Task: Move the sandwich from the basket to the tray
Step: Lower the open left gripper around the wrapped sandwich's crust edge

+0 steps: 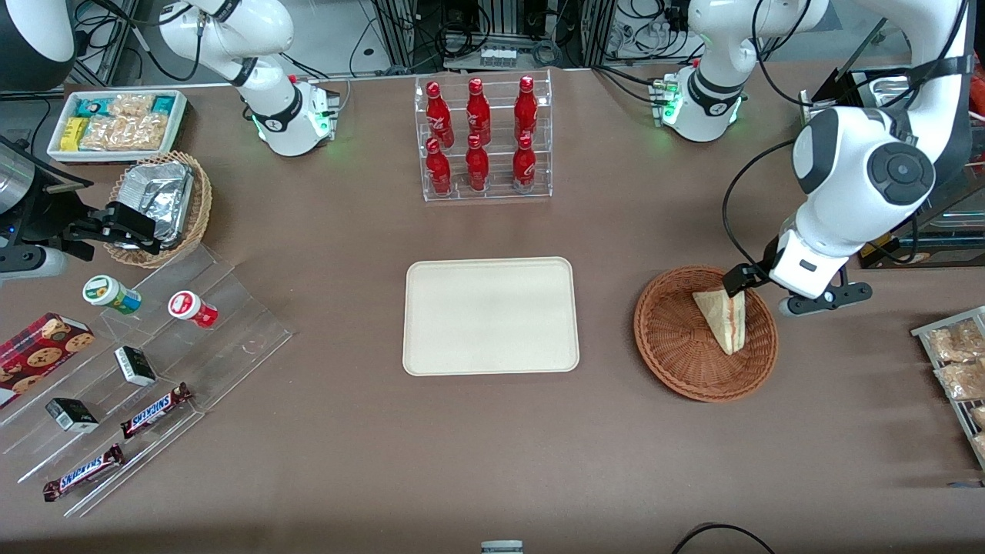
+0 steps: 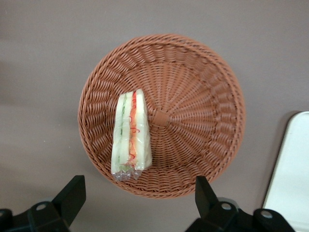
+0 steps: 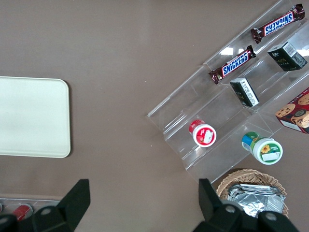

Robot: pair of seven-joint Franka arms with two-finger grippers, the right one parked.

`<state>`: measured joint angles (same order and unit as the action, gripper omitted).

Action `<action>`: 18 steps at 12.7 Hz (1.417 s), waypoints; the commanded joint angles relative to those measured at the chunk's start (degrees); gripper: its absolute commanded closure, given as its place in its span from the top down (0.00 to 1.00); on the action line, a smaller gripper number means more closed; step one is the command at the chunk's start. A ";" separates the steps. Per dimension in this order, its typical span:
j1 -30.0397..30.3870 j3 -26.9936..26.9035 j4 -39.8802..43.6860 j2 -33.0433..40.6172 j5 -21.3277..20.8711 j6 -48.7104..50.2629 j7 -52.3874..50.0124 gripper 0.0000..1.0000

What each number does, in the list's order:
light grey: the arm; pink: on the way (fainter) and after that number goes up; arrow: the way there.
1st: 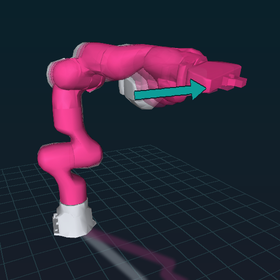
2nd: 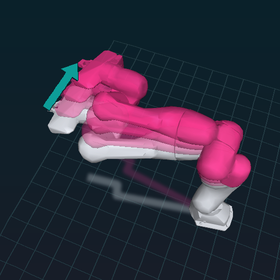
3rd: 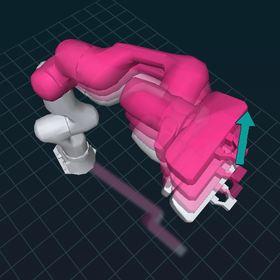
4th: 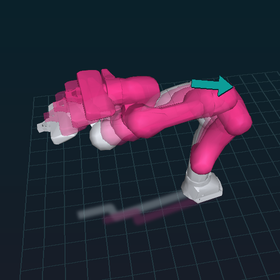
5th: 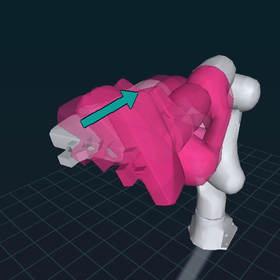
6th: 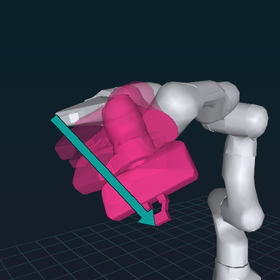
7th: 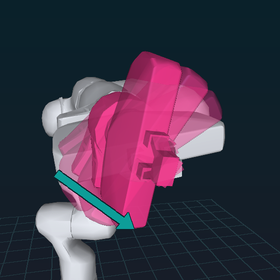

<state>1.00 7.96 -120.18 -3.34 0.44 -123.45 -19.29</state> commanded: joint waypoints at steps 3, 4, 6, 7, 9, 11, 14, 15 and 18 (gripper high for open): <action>1.46 0.22 -4.70 -2.72 5.18 -9.15 -1.54 1.00; 1.46 0.22 -5.67 -3.07 5.45 -10.57 -1.54 1.00; 1.46 0.22 -6.21 -4.21 5.54 -12.33 -1.54 1.00; 1.46 0.22 -6.56 -5.08 5.54 -13.56 -1.54 1.00; 1.55 0.22 -8.40 -5.97 5.63 -17.15 -1.54 1.00; 2.08 0.22 -10.77 -6.23 5.63 -20.41 -1.54 1.00; 2.51 0.13 -13.15 -5.36 5.63 -21.04 -1.80 1.00; 2.52 0.13 -13.94 -4.75 5.63 -21.04 -1.89 1.00; 2.52 0.13 -15.78 -5.00 5.71 -23.83 -2.77 0.99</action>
<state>2.86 7.58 -133.14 -9.81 5.43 -143.96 -21.17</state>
